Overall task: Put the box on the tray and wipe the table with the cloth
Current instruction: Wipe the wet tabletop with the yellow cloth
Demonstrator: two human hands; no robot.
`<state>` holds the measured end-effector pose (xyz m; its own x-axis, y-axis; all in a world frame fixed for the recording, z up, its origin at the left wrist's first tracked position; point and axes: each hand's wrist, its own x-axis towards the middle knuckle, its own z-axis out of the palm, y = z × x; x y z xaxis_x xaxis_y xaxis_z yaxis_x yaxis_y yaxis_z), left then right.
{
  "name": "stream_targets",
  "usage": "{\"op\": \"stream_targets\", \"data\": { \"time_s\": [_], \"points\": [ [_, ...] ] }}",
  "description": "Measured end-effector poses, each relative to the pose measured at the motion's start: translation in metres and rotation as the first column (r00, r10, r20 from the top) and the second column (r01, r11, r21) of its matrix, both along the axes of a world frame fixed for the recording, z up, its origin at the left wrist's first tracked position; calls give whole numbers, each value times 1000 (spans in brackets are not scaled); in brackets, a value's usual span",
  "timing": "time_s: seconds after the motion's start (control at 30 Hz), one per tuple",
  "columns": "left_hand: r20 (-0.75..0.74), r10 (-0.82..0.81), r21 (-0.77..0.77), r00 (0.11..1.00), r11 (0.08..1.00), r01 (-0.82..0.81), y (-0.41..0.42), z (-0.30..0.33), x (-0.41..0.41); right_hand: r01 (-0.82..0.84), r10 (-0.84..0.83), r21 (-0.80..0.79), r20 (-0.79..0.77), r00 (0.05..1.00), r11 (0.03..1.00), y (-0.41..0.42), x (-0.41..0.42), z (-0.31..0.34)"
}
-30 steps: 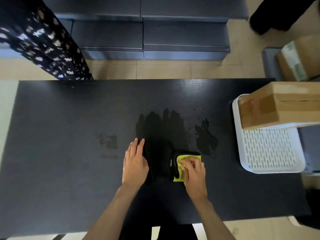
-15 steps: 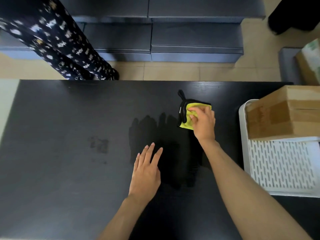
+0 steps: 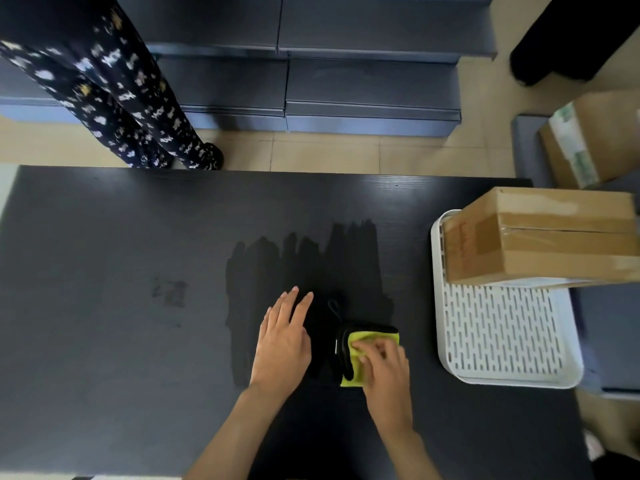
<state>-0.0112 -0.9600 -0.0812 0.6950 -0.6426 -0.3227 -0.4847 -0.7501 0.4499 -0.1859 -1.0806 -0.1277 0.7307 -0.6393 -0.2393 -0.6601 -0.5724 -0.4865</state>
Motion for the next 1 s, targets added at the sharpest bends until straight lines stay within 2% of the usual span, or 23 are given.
{"op": "stream_targets", "data": {
  "time_s": [0.13, 0.2, 0.3, 0.43, 0.57, 0.7, 0.87, 1.0],
  "points": [
    [35, 47, -10, 998, 999, -46, -2, -2, -6, 16, -13, -39, 75, 997, 999, -36, 43, -2],
    [63, 52, -6, 997, 999, -51, 0, -5, -9, 42, -34, -49, 160, 987, 998, -63, 75, -6],
    [140, -47, 20, 989, 999, 45, 7, -11, -13, 150, -174, 109, 267, 948, 983, -110, 122, -17],
    [173, -122, 57, 977, 992, 114, 12, -16, -17, 104, -115, 53, 293, 949, 993, -145, 145, -25],
    [183, -132, 94, 974, 989, 116, 12, -17, -23, 53, -45, -20, 278, 960, 998, -129, 105, -20],
    [159, -134, 137, 978, 984, 113, 14, -15, -30, 53, -45, -32, 223, 974, 998, -81, 34, -11],
    [132, -134, 131, 982, 985, 116, 14, -9, -30, 48, -57, 74, 116, 992, 996, -12, -50, -12],
    [124, -134, 134, 983, 984, 117, 15, -4, -18, 50, -59, 107, 87, 994, 993, 2, -68, -16]
  ]
}}
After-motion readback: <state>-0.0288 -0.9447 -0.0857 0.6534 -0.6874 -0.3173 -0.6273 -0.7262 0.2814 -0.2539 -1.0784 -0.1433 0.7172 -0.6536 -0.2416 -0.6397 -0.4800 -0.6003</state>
